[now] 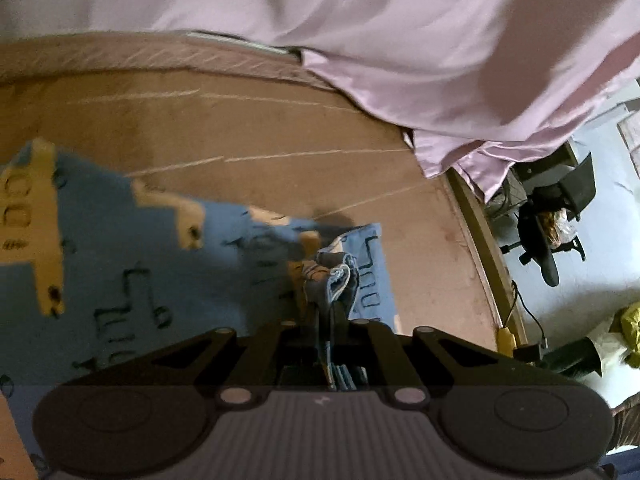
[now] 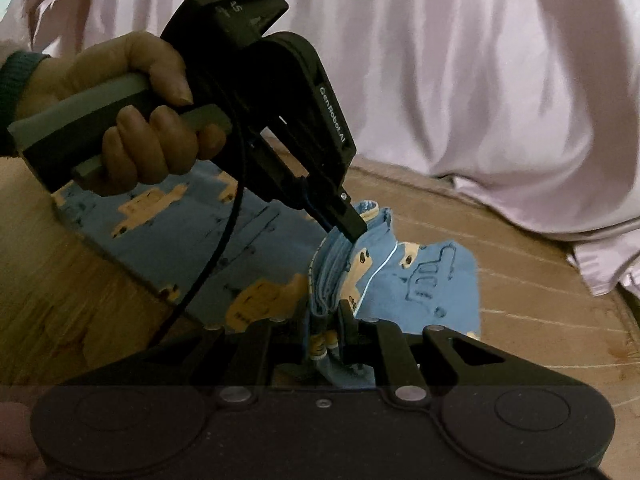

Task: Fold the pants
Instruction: 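Grasp the cuff with the left gripper while the right gripper holds it beside, then lift the cuff end with both grippers and fold it toward the waistband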

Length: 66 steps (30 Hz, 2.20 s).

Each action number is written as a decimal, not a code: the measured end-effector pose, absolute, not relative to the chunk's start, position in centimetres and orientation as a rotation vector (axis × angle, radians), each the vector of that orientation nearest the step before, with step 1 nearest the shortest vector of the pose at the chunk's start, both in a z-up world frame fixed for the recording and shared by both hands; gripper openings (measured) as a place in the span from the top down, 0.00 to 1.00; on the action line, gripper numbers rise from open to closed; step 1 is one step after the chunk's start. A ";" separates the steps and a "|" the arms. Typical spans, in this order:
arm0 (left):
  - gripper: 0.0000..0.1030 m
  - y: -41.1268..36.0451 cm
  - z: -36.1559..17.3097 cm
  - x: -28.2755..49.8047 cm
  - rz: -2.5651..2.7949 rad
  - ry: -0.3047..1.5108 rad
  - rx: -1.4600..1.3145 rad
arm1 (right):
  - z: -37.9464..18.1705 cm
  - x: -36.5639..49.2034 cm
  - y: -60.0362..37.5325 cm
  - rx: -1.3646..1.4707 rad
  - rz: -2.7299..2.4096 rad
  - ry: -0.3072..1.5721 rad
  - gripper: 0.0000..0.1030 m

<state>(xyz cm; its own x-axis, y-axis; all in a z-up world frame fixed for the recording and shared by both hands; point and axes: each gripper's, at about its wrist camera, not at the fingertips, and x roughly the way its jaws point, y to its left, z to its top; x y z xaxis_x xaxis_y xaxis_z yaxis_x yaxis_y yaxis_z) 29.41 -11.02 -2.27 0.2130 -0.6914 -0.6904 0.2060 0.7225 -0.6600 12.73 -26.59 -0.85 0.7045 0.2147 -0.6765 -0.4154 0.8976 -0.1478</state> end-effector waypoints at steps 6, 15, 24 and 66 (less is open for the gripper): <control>0.95 -9.5 -4.2 29.3 -0.675 1.191 -0.526 | -1.8 13.1 -26.0 -0.294 0.378 0.736 0.87; 0.95 -8.5 -4.3 29.1 -0.714 1.150 -0.556 | -1.6 12.9 -25.7 -0.287 0.380 0.716 0.87; 0.95 -6.0 -1.2 29.3 -0.728 1.108 -0.548 | 0.9 12.8 -23.6 -0.266 0.418 0.655 0.87; 0.63 5.2 0.2 23.0 -0.416 1.059 -0.534 | -0.4 12.1 -21.1 -0.317 0.524 0.654 0.31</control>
<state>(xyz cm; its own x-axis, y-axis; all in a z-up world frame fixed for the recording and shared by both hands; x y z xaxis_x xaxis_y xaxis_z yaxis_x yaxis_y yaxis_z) 22.98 5.21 0.23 0.4333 -0.5620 -0.7046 0.0672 0.7997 -0.5966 12.14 -21.14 -0.37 0.6717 0.3597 -0.6476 -0.5533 0.8249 -0.1158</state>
